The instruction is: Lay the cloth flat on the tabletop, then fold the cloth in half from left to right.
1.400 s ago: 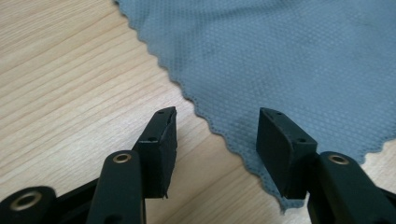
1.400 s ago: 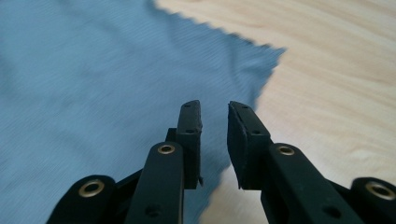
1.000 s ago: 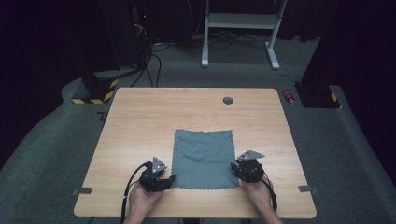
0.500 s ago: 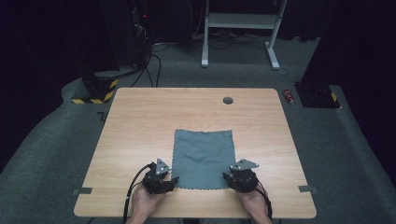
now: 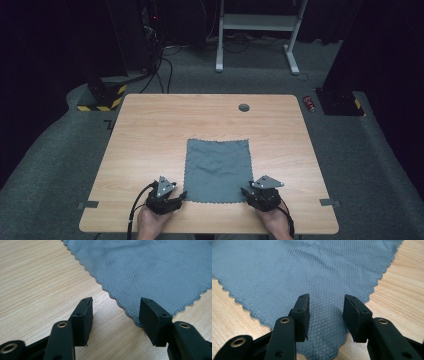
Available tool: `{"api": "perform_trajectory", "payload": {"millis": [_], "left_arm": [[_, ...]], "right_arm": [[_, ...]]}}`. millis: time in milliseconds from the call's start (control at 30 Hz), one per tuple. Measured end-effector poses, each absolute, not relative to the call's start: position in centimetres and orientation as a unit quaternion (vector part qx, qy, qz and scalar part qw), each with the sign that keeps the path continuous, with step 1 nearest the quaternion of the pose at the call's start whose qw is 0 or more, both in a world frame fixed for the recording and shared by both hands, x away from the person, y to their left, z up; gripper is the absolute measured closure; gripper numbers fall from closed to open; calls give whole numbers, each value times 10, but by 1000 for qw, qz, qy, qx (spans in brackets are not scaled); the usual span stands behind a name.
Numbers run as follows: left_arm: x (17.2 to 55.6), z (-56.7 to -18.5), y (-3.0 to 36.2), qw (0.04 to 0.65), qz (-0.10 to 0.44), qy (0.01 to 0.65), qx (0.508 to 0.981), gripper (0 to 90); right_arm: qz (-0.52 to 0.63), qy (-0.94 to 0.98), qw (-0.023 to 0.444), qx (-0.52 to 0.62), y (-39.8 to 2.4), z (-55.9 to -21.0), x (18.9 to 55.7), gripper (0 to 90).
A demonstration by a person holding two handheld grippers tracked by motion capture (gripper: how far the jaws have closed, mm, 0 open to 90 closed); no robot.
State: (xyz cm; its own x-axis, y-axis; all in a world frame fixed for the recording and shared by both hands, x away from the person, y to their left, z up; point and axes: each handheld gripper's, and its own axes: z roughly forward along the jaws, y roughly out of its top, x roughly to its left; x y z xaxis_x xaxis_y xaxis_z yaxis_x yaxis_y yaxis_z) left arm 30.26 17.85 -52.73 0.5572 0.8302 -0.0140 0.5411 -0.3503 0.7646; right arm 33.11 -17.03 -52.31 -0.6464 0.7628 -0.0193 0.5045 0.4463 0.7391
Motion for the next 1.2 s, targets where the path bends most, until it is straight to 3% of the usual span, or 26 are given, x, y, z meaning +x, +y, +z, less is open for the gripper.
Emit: {"api": "perform_trajectory", "payload": {"millis": [467, 967, 1200], "left_arm": [[336, -515, 193, 405, 109, 465, 780, 392], [392, -502, 201, 374, 102, 505, 771, 409], [409, -503, 205, 378, 96, 522, 759, 392]], "right_arm": [[368, 836, 167, 371, -147, -508, 334, 592], [388, 839, 139, 357, -113, -506, 336, 667], [389, 845, 132, 342, -103, -499, 339, 651]]}}
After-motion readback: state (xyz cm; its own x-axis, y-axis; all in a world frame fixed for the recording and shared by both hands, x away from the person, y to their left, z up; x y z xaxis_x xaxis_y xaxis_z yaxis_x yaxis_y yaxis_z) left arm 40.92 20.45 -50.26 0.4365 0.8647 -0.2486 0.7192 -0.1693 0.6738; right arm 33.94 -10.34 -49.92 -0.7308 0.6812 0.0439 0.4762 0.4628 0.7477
